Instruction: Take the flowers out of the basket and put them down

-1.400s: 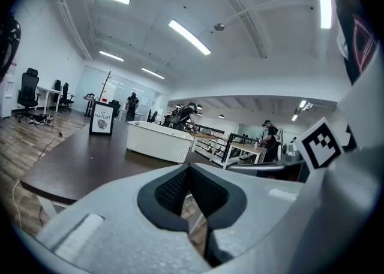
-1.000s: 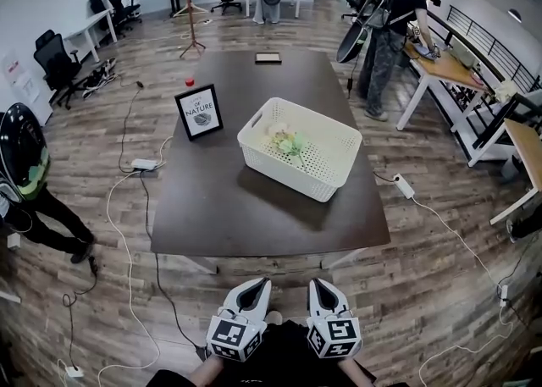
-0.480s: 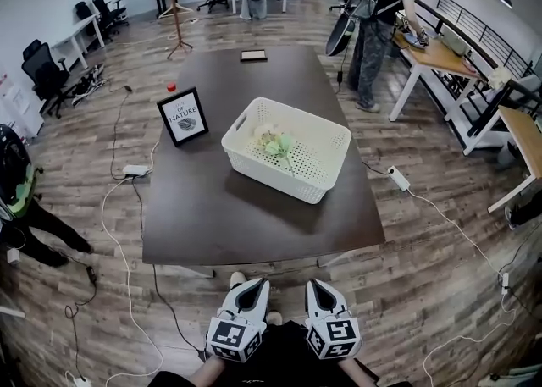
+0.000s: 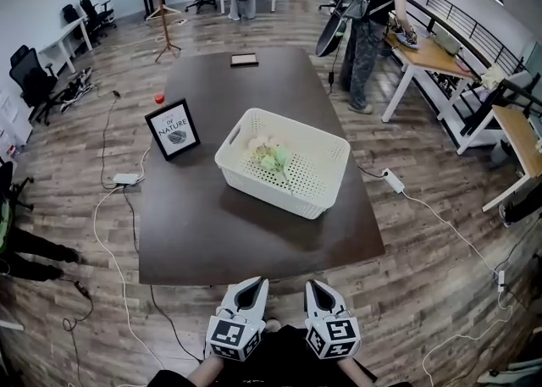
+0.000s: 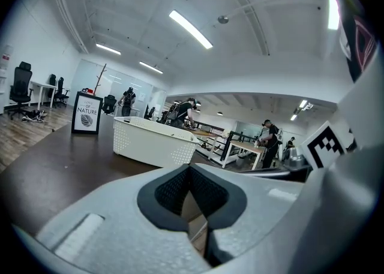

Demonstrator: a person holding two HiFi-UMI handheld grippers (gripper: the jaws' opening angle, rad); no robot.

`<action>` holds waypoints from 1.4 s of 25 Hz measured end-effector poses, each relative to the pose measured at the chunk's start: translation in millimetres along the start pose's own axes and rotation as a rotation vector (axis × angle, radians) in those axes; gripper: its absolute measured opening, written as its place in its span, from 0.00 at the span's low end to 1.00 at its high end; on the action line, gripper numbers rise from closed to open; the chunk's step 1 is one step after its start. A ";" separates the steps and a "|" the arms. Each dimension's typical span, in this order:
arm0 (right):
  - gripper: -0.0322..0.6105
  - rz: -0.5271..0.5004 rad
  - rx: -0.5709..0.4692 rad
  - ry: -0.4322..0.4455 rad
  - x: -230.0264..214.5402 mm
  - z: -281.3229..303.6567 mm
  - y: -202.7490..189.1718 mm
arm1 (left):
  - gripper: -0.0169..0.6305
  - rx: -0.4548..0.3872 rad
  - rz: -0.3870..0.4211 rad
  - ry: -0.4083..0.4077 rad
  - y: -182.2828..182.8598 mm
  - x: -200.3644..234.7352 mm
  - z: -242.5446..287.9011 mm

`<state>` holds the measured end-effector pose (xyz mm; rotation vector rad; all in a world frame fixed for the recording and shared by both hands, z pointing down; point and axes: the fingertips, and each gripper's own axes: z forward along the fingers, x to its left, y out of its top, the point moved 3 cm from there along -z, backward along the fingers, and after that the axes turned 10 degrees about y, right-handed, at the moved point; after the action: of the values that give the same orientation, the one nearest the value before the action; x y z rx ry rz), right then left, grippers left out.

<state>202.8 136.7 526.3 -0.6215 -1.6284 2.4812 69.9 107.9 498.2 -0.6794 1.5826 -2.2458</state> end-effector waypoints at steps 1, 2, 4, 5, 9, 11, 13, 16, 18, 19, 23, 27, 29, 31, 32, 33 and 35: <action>0.06 -0.002 0.003 0.000 0.4 5.9 2.5 | 0.04 0.000 0.000 -0.001 2.8 5.0 4.1; 0.06 -0.005 0.006 0.000 0.8 12.0 4.8 | 0.04 -0.001 -0.001 -0.002 5.7 10.0 8.2; 0.06 -0.008 0.013 0.008 2.0 25.2 8.5 | 0.04 -0.004 0.000 -0.006 11.3 20.4 16.7; 0.06 -0.007 0.017 0.013 3.1 32.0 10.0 | 0.04 -0.004 0.000 -0.009 13.7 25.8 20.7; 0.06 0.000 0.019 0.011 7.7 56.7 19.6 | 0.04 -0.006 0.007 -0.027 25.3 46.1 35.6; 0.06 0.006 0.018 0.005 9.9 68.8 23.4 | 0.04 -0.007 0.011 -0.038 30.5 56.5 42.1; 0.06 0.012 0.019 0.003 13.0 82.1 25.1 | 0.04 -0.007 0.014 -0.049 33.7 67.7 48.3; 0.06 0.013 0.015 0.002 20.8 102.7 30.0 | 0.04 -0.007 0.016 -0.066 39.6 85.0 57.6; 0.06 0.006 0.016 0.001 26.5 114.4 33.2 | 0.04 -0.007 0.020 -0.079 44.0 94.6 62.6; 0.06 0.003 0.018 -0.001 29.1 119.5 33.8 | 0.04 -0.006 0.022 -0.087 45.8 99.0 64.1; 0.06 0.011 0.018 -0.015 36.9 137.3 35.2 | 0.04 0.001 0.031 -0.116 50.3 116.0 67.2; 0.06 0.033 0.000 -0.022 39.7 146.4 39.5 | 0.04 0.007 0.027 -0.122 51.9 128.9 70.8; 0.06 0.047 -0.002 -0.025 39.0 148.8 42.3 | 0.04 0.006 0.021 -0.117 52.4 133.7 72.1; 0.06 0.047 0.040 -0.039 35.2 153.3 43.4 | 0.04 0.008 0.015 -0.111 53.4 137.1 73.9; 0.06 0.043 0.068 -0.044 32.8 156.3 43.7 | 0.04 0.010 0.014 -0.107 54.2 138.0 75.5; 0.06 0.042 0.087 -0.043 30.6 158.9 44.6 | 0.04 0.011 0.013 -0.103 54.9 138.4 77.2; 0.06 0.057 0.091 -0.027 28.3 162.3 48.8 | 0.04 0.012 0.011 -0.096 56.0 138.5 80.5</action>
<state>119.6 -13.7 530.0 -0.6338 -1.5178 2.5984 -3.8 -45.0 495.6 -0.7607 1.5233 -2.1787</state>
